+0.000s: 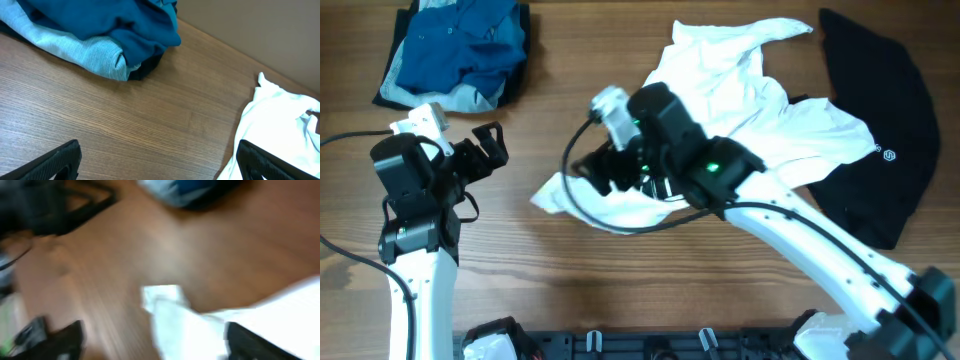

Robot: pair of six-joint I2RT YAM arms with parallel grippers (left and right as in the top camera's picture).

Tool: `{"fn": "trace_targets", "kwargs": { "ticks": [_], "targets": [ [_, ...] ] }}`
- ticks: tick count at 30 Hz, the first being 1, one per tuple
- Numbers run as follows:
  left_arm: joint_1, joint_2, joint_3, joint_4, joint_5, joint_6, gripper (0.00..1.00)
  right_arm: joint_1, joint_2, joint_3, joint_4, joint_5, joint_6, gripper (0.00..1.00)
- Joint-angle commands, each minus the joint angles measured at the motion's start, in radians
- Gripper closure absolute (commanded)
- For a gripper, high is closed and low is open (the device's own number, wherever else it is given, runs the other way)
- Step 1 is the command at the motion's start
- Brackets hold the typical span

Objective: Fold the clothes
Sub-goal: 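Drag the white T-shirt to the table center with the right gripper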

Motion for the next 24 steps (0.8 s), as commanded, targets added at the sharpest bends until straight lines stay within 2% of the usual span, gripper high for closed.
{"fn": "trace_targets", "kwargs": {
  "ticks": [1,4,7,11,12,18,24],
  "targets": [
    [-0.009,-0.002,0.014,-0.012,-0.003,-0.009,0.05,-0.179,-0.091,0.010,-0.051,0.349,0.063,0.00],
    [-0.041,0.018,0.014,-0.024,-0.003,-0.008,0.04,-0.421,-0.086,0.009,-0.108,0.358,0.121,0.00],
    [-0.074,0.055,0.014,-0.023,-0.003,-0.008,0.03,-0.675,-0.042,0.008,-0.185,0.286,0.200,0.00],
    [-0.122,0.120,0.014,-0.010,-0.003,-0.008,0.04,-0.927,0.055,0.005,-0.275,0.188,0.247,0.01],
    [-0.133,0.135,0.014,-0.003,-0.003,-0.008,0.04,-0.977,0.085,0.005,-0.290,0.154,0.249,0.04],
    [-0.192,0.208,0.014,0.051,-0.003,-0.009,0.04,-1.163,0.292,-0.019,-0.324,0.085,0.248,0.28],
    [-0.238,0.228,0.014,0.068,-0.004,-0.009,0.03,-1.247,0.426,-0.028,-0.317,0.045,0.230,0.32]
  ]
}}
